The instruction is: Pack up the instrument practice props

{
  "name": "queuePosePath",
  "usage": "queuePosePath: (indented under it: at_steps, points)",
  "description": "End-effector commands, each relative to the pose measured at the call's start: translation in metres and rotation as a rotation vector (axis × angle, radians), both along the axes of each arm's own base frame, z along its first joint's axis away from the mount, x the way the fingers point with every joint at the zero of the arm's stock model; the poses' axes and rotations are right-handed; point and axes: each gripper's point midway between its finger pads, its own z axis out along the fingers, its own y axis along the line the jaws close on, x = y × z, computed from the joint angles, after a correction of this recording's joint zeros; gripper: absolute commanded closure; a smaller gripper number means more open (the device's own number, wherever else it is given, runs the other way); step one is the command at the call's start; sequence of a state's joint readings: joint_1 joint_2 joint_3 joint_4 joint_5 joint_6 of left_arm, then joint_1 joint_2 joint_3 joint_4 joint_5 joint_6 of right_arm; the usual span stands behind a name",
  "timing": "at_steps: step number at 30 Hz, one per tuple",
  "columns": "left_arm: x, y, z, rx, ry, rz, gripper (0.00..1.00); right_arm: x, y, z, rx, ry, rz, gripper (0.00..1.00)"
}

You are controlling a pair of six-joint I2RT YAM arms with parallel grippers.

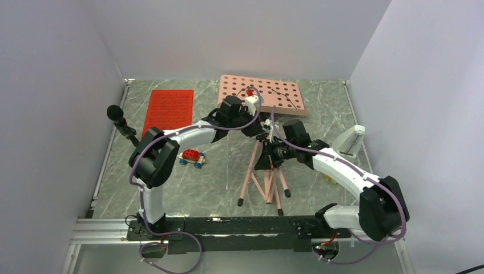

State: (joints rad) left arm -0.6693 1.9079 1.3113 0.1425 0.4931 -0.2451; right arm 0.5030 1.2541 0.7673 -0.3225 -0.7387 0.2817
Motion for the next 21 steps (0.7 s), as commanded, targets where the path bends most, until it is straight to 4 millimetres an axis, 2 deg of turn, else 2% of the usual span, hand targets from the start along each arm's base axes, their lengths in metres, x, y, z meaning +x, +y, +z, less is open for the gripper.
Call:
queuePosePath:
  at_steps: [1, 5, 7, 10, 11, 13, 14, 16, 18, 21]
  points:
    - [0.011, -0.007, 0.012, -0.049, -0.030, -0.015, 0.99, 0.024, -0.001, 0.004, -0.013, -0.062, -0.071, 1.00]
    - [0.004, 0.001, 0.039, -0.064, -0.044, -0.058, 0.98, 0.041, 0.000, 0.031, 0.035, -0.113, -0.087, 1.00]
    - [0.000, 0.011, 0.055, -0.063, -0.039, -0.063, 0.81, 0.049, 0.000, 0.049, 0.046, -0.160, -0.086, 1.00]
    - [-0.014, 0.035, 0.063, -0.039, 0.000, -0.052, 0.50, 0.055, -0.008, 0.064, 0.007, -0.198, -0.085, 0.76]
    - [-0.020, 0.046, 0.063, -0.031, 0.012, -0.034, 0.41, 0.057, -0.014, 0.063, -0.027, -0.209, -0.098, 0.65]
    - [-0.036, 0.064, 0.056, -0.018, 0.042, -0.024, 0.29, 0.055, -0.024, 0.054, -0.087, -0.204, -0.111, 0.46]
    - [-0.047, 0.072, 0.056, -0.019, 0.053, -0.033, 0.25, 0.053, -0.028, 0.047, -0.112, -0.191, -0.121, 0.40]
    - [-0.067, 0.086, 0.039, -0.008, 0.113, -0.042, 0.22, 0.048, -0.037, 0.030, -0.146, -0.135, -0.164, 0.34]
    - [-0.088, 0.095, 0.023, -0.014, 0.176, -0.065, 0.21, 0.044, -0.047, 0.007, -0.167, -0.034, -0.228, 0.36]
    - [-0.118, 0.104, -0.004, -0.016, 0.245, -0.108, 0.29, 0.048, -0.058, -0.013, -0.174, 0.062, -0.311, 0.55]
